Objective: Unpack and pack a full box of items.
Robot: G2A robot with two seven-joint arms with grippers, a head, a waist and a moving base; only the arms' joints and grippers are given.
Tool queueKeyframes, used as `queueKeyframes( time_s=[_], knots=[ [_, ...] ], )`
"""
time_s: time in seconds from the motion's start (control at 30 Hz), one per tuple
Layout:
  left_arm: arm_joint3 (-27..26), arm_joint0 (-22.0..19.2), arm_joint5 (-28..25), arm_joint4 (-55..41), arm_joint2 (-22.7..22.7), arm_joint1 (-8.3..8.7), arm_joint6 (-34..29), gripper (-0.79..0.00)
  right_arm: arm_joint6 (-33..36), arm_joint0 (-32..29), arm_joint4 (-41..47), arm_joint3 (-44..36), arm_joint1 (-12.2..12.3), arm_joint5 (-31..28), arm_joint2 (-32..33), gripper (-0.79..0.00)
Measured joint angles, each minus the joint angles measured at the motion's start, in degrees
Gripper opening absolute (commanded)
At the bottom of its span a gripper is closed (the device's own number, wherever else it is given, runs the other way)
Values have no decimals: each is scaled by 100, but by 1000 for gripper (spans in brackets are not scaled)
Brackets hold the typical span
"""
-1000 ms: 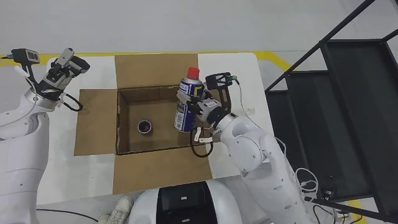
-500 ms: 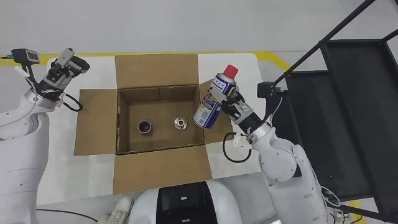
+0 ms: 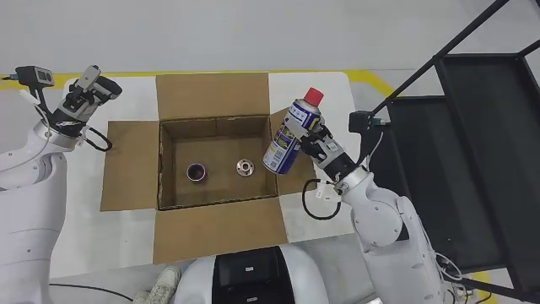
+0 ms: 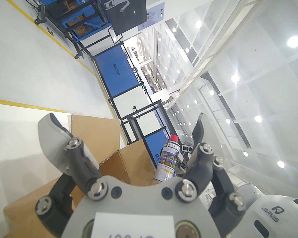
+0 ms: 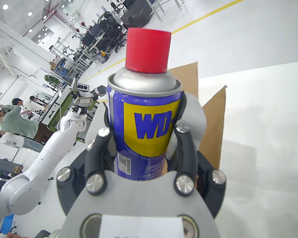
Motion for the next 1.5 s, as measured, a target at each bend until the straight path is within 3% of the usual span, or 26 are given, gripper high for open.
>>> queueKeyframes(
  time_s=[0.23, 0.53, 0.77, 1.13, 1.5],
  knots=[
    [0, 0, 0, 0, 0, 0, 0, 0, -308, 106, 119, 47, -2, 67, 113, -785],
    [0, 0, 0, 0, 0, 0, 0, 0, -1558, 481, 1427, 474, -5, 418, 1253, -785],
    [0, 0, 0, 0, 0, 0, 0, 0, -2885, 1071, 366, 1685, -18, 823, 1257, -785],
    [0, 0, 0, 0, 0, 0, 0, 0, -5580, 1969, -1472, 4351, -96, 415, 534, -785],
    [0, 0, 0, 0, 0, 0, 0, 0, -7043, 2738, -2687, 6594, -104, 652, 290, -785]
  ],
)
